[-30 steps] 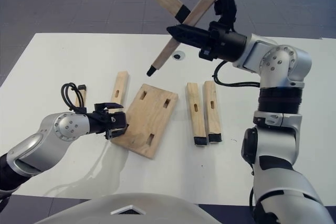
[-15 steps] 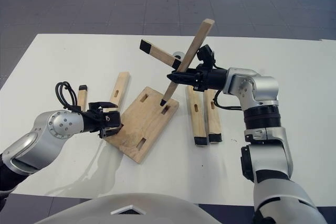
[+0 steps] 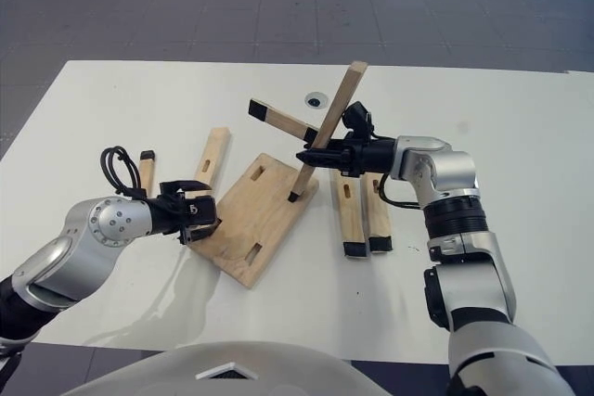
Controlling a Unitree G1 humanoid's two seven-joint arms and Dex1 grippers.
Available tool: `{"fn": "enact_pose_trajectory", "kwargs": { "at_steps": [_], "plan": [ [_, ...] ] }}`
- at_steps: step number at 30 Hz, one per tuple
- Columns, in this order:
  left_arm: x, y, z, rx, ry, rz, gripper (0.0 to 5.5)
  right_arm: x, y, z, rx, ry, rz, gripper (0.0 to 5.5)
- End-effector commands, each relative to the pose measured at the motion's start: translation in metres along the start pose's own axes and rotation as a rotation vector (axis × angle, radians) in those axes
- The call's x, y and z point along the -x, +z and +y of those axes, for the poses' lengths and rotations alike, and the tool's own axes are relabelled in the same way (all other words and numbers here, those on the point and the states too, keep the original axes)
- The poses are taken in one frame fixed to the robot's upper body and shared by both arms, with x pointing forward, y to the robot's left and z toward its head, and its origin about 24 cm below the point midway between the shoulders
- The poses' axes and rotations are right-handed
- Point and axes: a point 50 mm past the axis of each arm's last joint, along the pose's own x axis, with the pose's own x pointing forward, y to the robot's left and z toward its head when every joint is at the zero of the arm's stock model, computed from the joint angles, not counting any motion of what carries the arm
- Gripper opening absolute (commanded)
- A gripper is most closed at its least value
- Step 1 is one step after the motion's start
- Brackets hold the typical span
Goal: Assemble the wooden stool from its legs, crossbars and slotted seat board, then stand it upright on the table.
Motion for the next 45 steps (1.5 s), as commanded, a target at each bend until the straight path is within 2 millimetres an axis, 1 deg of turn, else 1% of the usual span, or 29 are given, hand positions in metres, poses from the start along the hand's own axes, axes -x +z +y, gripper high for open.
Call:
{"fn": "enact_pose_trajectory", "kwargs": {
  "at_steps": [1, 2, 3, 4, 5, 6, 8, 10, 11, 12, 13, 14, 15, 17, 19, 22, 28, 31, 32, 35, 40, 41, 43, 45],
  "plan": [
    [-0.007, -0.013, -0.017, 0.056, -0.095, 0.063, 4.04, 0.007, -0.003, -0.010, 0.112, -0.188, 0.070, 2.03],
    [-0.007, -0.012, -0.017, 0.058, -0.093, 0.061, 4.04, 0.006, -0.001, -0.006, 0.132, -0.184, 0.058, 2.03],
    [-0.008, -0.011, -0.017, 0.061, -0.092, 0.058, 4.04, 0.002, -0.004, 0.002, 0.145, -0.162, 0.054, 2.03],
    [-0.008, -0.011, -0.018, 0.063, -0.092, 0.056, 4.04, -0.002, -0.011, 0.012, 0.149, -0.131, 0.067, 2.03],
    [-0.008, -0.010, -0.019, 0.065, -0.094, 0.054, 4.04, -0.006, -0.026, 0.022, 0.151, -0.102, 0.107, 2.03],
    [-0.008, -0.010, -0.019, 0.065, -0.094, 0.054, 4.04, -0.009, -0.036, 0.030, 0.151, -0.086, 0.134, 2.03],
    [-0.009, -0.009, -0.019, 0.066, -0.093, 0.053, 4.04, -0.013, -0.073, 0.039, 0.119, -0.077, 0.226, 2.03],
    [-0.010, -0.008, -0.019, 0.072, -0.088, 0.051, 4.04, -0.012, -0.112, 0.035, 0.050, -0.133, 0.318, 2.03],
    [-0.010, -0.008, -0.020, 0.074, -0.088, 0.050, 4.04, -0.009, -0.128, 0.031, 0.004, -0.169, 0.350, 2.03],
    [-0.010, -0.007, -0.020, 0.075, -0.088, 0.048, 4.04, -0.007, -0.139, 0.027, -0.034, -0.198, 0.371, 2.03],
    [-0.011, -0.007, -0.021, 0.075, -0.089, 0.047, 4.04, -0.004, -0.145, 0.024, -0.092, -0.221, 0.369, 2.03],
    [-0.011, -0.007, -0.021, 0.075, -0.089, 0.047, 4.04, -0.003, -0.148, 0.021, -0.149, -0.234, 0.355, 2.03],
    [-0.011, -0.006, -0.021, 0.076, -0.088, 0.046, 4.04, -0.002, -0.147, 0.018, -0.228, -0.244, 0.324, 2.03],
    [-0.011, -0.006, -0.021, 0.078, -0.086, 0.044, 4.04, -0.001, -0.138, 0.011, -0.337, -0.251, 0.266, 2.03],
    [-0.012, -0.005, -0.022, 0.079, -0.085, 0.041, 4.04, -0.001, -0.128, 0.004, -0.369, -0.254, 0.223, 2.03],
    [-0.014, -0.003, -0.022, 0.082, -0.080, 0.035, 4.04, -0.003, -0.118, 0.000, -0.300, -0.249, 0.231, 2.03],
    [-0.015, -0.001, -0.023, 0.091, -0.076, 0.032, 4.04, -0.008, -0.106, -0.002, -0.186, -0.255, 0.220, 2.03],
    [-0.015, -0.001, -0.024, 0.093, -0.075, 0.032, 4.04, -0.009, -0.093, -0.003, -0.158, -0.242, 0.191, 2.03],
    [-0.015, -0.001, -0.024, 0.094, -0.075, 0.032, 4.04, -0.009, -0.087, -0.003, -0.145, -0.235, 0.179, 2.39],
    [-0.015, 0.000, -0.024, 0.097, -0.076, 0.032, 4.04, -0.011, -0.074, -0.003, -0.109, -0.228, 0.152, 2.95],
    [-0.015, 0.000, -0.024, 0.102, -0.073, 0.030, 4.04, -0.012, -0.063, -0.004, -0.057, -0.252, 0.130, 3.63],
    [-0.015, 0.001, -0.025, 0.105, -0.071, 0.028, 4.04, -0.010, -0.057, -0.004, -0.045, -0.257, 0.115, 3.96],
    [-0.016, 0.004, -0.025, 0.124, -0.061, 0.020, 4.04, -0.003, -0.034, -0.003, -0.004, -0.250, 0.064, 4.19],
    [-0.016, 0.008, -0.024, 0.140, -0.053, 0.009, 4.04, 0.003, -0.018, 0.000, 0.036, -0.232, 0.027, 4.59]
  ]
}}
